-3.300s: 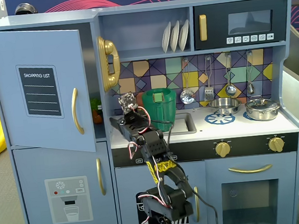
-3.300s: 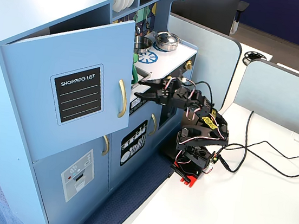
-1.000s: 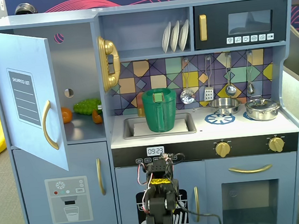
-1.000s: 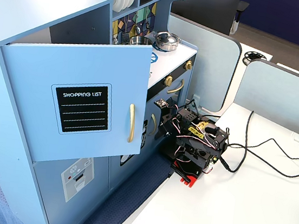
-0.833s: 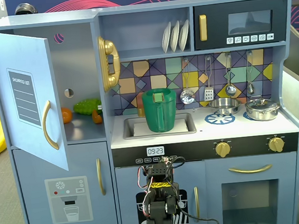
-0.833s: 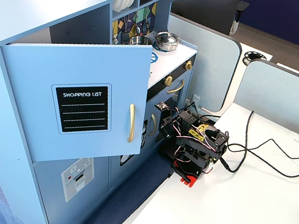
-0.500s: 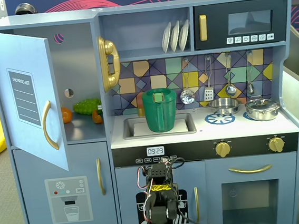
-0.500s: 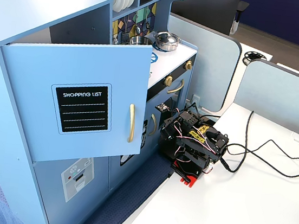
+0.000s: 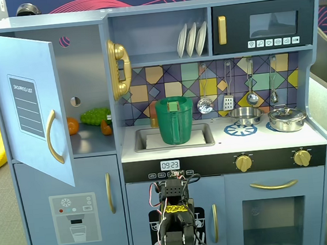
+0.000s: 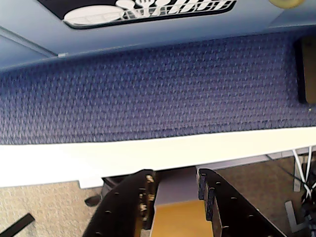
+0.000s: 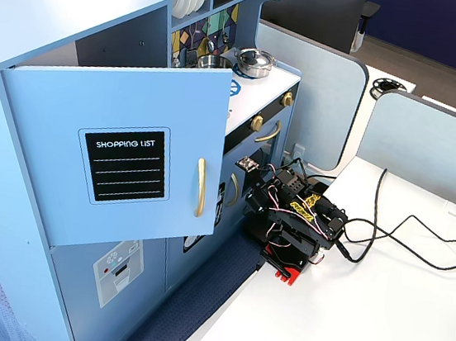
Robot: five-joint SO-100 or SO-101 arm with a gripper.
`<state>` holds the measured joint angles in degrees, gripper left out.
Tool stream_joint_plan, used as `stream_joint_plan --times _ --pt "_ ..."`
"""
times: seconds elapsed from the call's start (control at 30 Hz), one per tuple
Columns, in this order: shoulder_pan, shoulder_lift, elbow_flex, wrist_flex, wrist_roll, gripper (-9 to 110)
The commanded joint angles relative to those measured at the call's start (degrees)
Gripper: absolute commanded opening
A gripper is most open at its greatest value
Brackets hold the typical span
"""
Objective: Open the left cabinet door
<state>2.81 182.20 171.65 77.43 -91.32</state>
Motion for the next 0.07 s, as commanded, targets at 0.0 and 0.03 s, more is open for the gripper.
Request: stream_joint_plan --times 0.0,0.03 --pt "-0.88 -0.09 0.09 9.76 -0.7 0" --pt "-0.97 -0.09 0.09 9.76 -0.88 0"
